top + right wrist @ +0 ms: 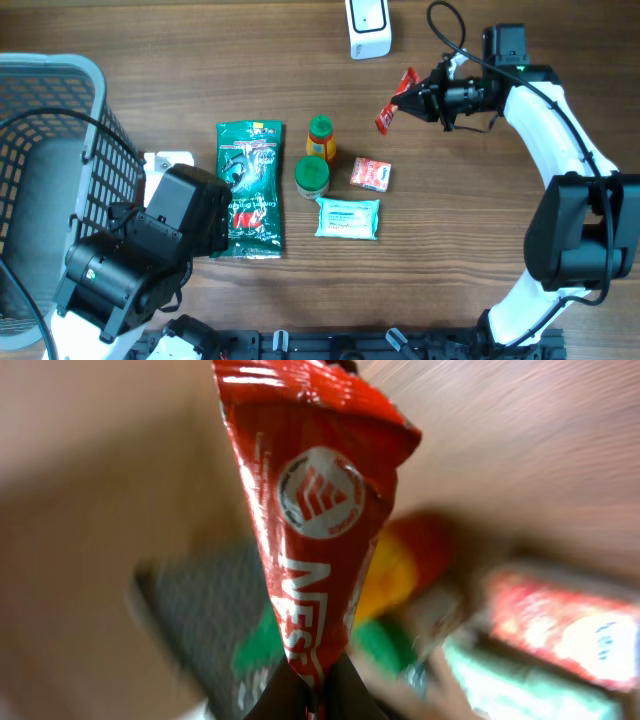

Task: Scan the item barcode

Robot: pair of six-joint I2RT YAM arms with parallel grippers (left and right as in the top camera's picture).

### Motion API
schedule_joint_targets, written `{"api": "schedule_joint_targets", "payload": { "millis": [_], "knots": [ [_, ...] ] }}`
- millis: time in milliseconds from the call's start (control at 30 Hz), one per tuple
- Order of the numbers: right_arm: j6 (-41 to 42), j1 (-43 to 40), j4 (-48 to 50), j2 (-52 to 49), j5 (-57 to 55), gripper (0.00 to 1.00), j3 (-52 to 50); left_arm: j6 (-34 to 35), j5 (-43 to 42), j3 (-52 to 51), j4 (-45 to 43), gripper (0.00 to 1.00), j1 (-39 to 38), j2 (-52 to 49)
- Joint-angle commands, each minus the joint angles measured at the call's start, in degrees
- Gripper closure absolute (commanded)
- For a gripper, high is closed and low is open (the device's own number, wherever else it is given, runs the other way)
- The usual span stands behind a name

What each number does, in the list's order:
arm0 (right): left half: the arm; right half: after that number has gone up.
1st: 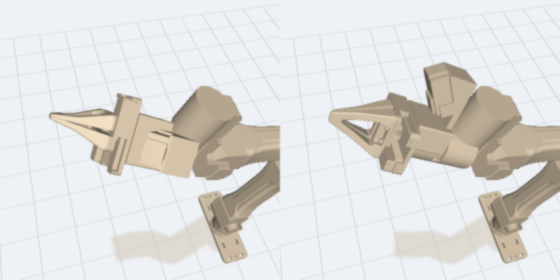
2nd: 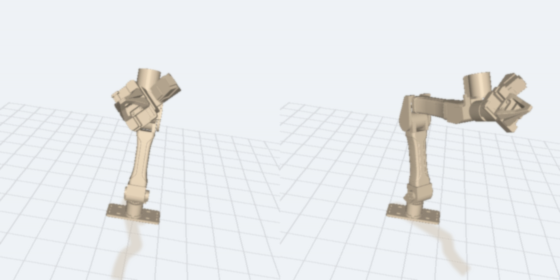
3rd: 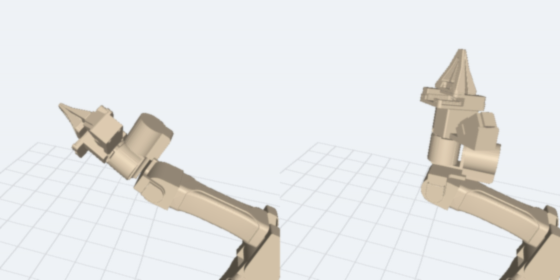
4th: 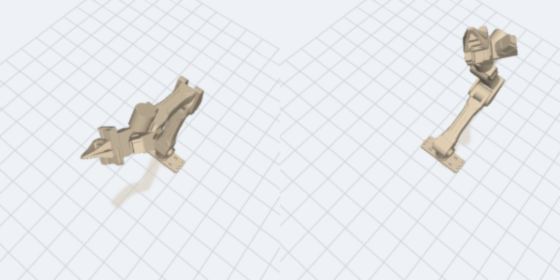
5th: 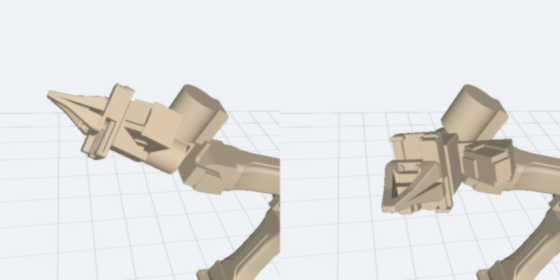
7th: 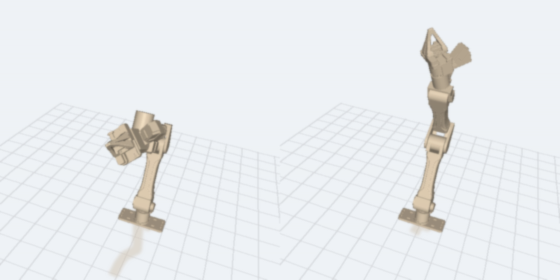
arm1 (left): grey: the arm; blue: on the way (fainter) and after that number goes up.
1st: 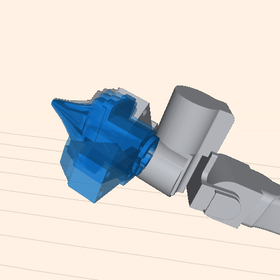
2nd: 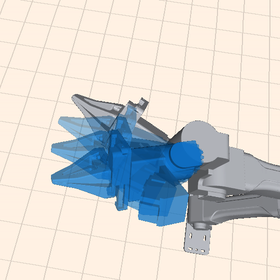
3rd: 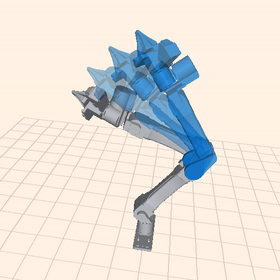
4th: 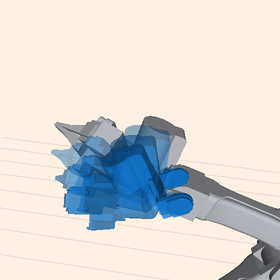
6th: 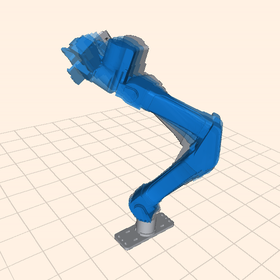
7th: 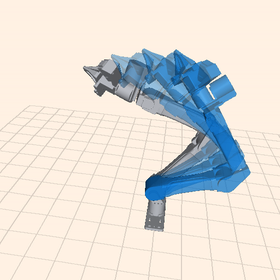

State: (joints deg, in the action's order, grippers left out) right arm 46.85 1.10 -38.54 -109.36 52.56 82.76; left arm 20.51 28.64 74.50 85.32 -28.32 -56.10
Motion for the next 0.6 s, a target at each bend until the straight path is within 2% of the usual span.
{"api": "schedule_joint_targets", "payload": {
  "millis": [0, 200, 333, 467, 567],
  "knots": [
    [16.48, 1.38, 6.95, 1.49, -21.97, 0.95, 0.55, 0.98, -0.09, -0.15, 0.0, 0.0, 0.48, 0.07],
    [21.79, 5.25, 19.32, 1.42, -36.26, 0.95, 0.55, 0.98, -0.09, -0.15, 0.0, 0.0, 0.48, 0.07],
    [24.41, 8.79, 32.59, -1.11, -45.62, 0.95, 0.59, 0.98, -0.09, -0.15, 0.0, 0.0, 0.48, 0.07],
    [28.55, 9.38, 39.67, -4.48, -50.03, 0.95, 1.18, 0.98, -0.09, -0.15, 0.0, 0.0, 0.48, 0.07],
    [31.17, 9.42, 43.1, -9.25, -49.92, 0.95, 5.22, 0.98, -0.09, -0.15, 0.0, 0.0, 0.48, 0.07]
  ]
}}
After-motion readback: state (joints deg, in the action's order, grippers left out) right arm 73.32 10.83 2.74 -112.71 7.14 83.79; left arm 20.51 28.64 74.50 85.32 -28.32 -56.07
